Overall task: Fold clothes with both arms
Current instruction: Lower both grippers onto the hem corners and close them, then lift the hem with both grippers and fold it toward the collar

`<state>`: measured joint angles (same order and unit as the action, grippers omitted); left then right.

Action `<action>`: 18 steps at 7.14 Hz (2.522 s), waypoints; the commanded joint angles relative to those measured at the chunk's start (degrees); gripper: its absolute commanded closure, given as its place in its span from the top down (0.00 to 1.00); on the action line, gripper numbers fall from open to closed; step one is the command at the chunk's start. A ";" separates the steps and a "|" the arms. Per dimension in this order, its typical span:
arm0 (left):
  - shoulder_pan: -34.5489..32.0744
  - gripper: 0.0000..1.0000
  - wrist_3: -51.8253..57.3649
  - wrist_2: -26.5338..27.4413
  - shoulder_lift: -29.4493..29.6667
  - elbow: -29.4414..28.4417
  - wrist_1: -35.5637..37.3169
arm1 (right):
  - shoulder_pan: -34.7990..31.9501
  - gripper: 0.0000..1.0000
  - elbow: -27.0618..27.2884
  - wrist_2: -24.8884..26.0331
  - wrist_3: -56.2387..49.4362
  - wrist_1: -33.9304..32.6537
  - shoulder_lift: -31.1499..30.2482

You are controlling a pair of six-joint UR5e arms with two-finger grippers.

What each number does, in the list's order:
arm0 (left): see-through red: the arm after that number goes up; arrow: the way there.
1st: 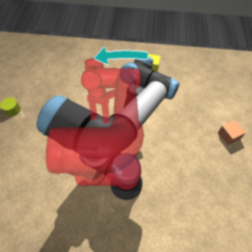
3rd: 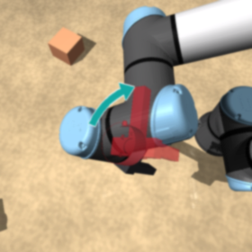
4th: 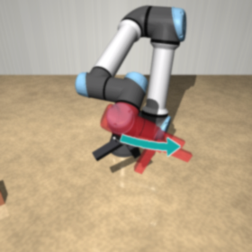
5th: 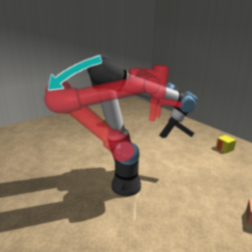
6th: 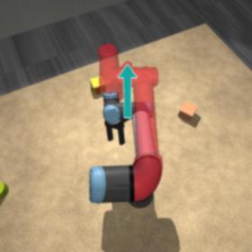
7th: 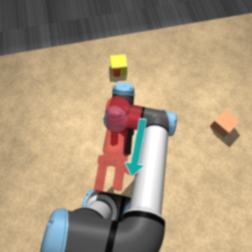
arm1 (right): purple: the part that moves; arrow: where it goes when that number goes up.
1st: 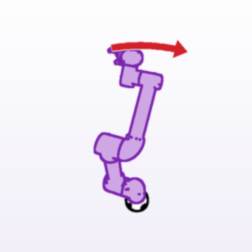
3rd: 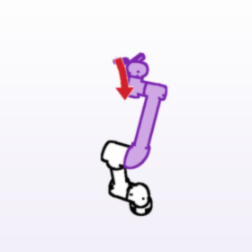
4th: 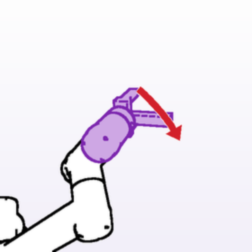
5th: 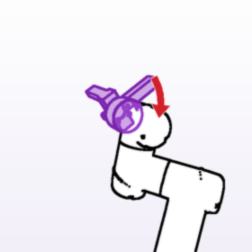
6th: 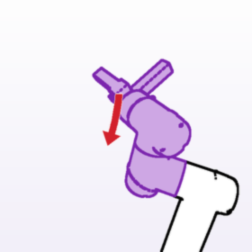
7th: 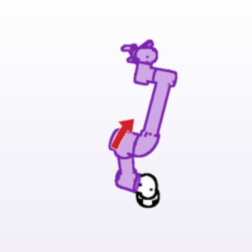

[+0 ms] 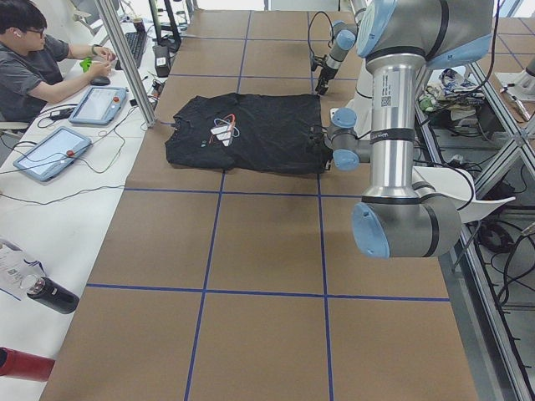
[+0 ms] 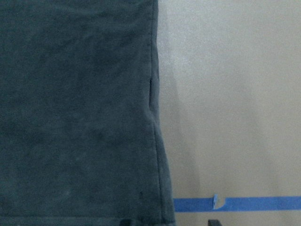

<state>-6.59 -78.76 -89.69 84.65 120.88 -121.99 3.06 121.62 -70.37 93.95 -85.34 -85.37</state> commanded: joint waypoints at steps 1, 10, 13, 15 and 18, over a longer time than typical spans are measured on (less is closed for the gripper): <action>0.00 0.00 0.01 0.04 0.08 -0.02 0.00 | -0.33 0.58 -0.51 0.15 -0.17 0.00 0.55; -0.87 0.00 0.36 -1.71 -0.10 4.34 0.52 | -3.92 0.00 5.16 -0.54 -0.08 -0.87 1.53; -2.37 0.00 0.89 -10.31 -0.63 19.42 10.57 | -6.49 0.00 22.18 -9.84 -0.52 -12.51 -0.40; -0.28 0.00 0.89 -14.28 -0.54 29.82 18.70 | -0.02 0.00 33.63 -12.59 -0.52 -22.81 -0.32; -3.13 0.00 0.98 -13.85 0.69 27.33 19.33 | -4.52 0.00 33.86 -12.68 -0.61 -23.90 0.99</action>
<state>-7.43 -77.91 -103.75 84.92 149.89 -103.19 1.46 155.71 -82.94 93.45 -108.77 -85.02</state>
